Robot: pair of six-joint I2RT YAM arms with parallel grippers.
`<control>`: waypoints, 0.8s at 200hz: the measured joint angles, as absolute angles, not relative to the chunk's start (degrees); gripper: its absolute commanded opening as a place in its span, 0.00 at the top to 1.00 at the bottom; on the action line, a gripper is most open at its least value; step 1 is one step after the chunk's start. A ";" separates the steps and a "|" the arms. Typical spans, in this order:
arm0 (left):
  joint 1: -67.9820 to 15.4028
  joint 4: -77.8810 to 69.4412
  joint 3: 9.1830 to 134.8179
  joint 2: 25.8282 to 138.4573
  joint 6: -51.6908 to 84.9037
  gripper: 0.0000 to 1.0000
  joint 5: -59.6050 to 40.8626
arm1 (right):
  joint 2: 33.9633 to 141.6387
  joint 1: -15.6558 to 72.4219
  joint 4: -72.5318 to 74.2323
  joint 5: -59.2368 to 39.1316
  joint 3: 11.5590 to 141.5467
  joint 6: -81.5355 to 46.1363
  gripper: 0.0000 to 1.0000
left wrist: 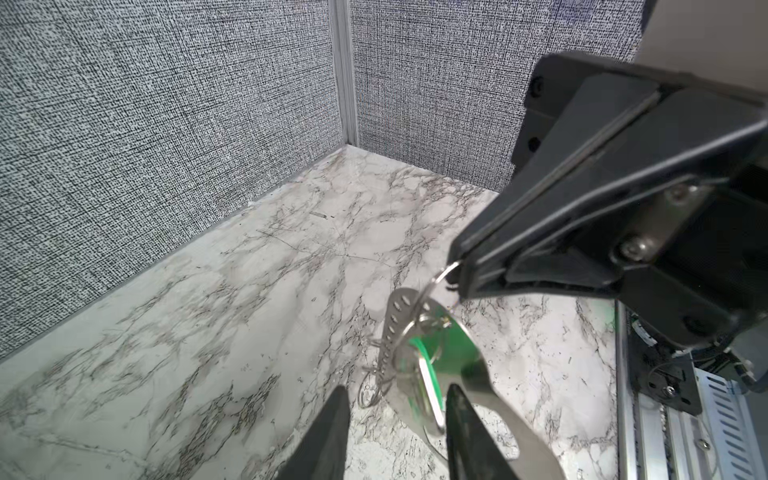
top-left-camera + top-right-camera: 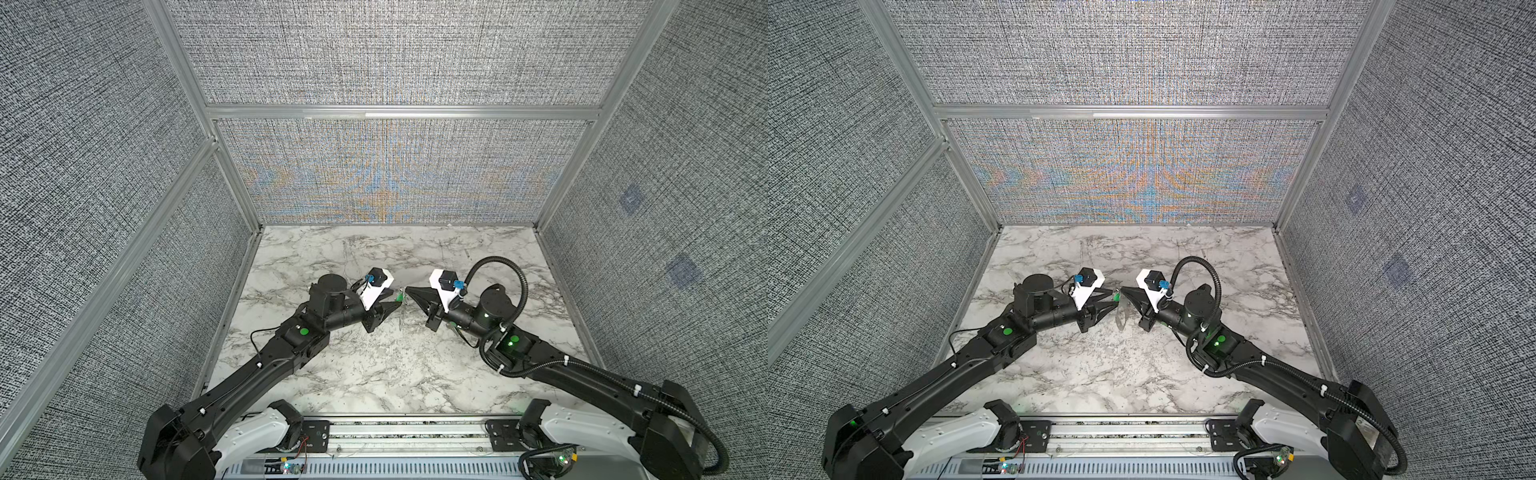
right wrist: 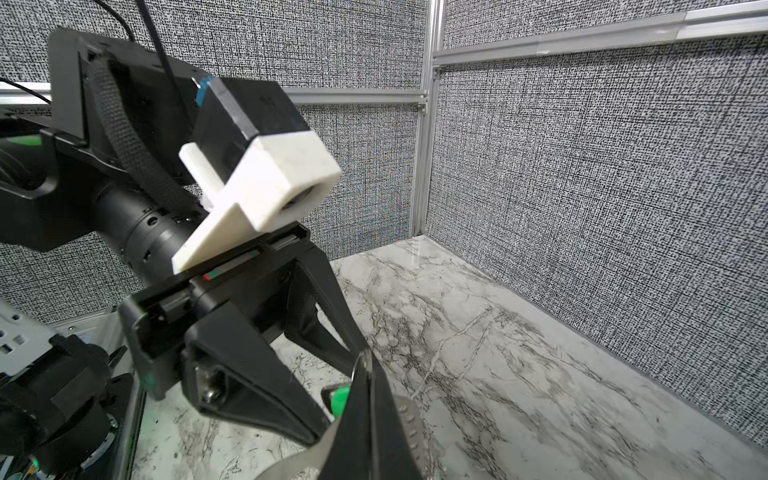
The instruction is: Remove the keys from the keyring
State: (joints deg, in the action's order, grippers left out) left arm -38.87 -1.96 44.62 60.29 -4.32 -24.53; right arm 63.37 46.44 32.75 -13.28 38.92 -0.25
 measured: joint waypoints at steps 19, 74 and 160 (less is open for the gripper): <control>-38.87 -3.33 44.05 59.79 -4.16 0.65 -24.03 | 63.31 46.48 32.77 -12.91 38.92 -0.25 1.00; -39.18 -6.17 42.85 59.46 -3.81 0.76 -24.08 | 63.55 46.89 32.99 -12.56 38.92 -0.30 1.00; -39.42 -8.14 42.52 59.68 -3.44 1.00 -27.86 | 63.37 47.24 36.07 -11.05 37.43 -1.39 1.00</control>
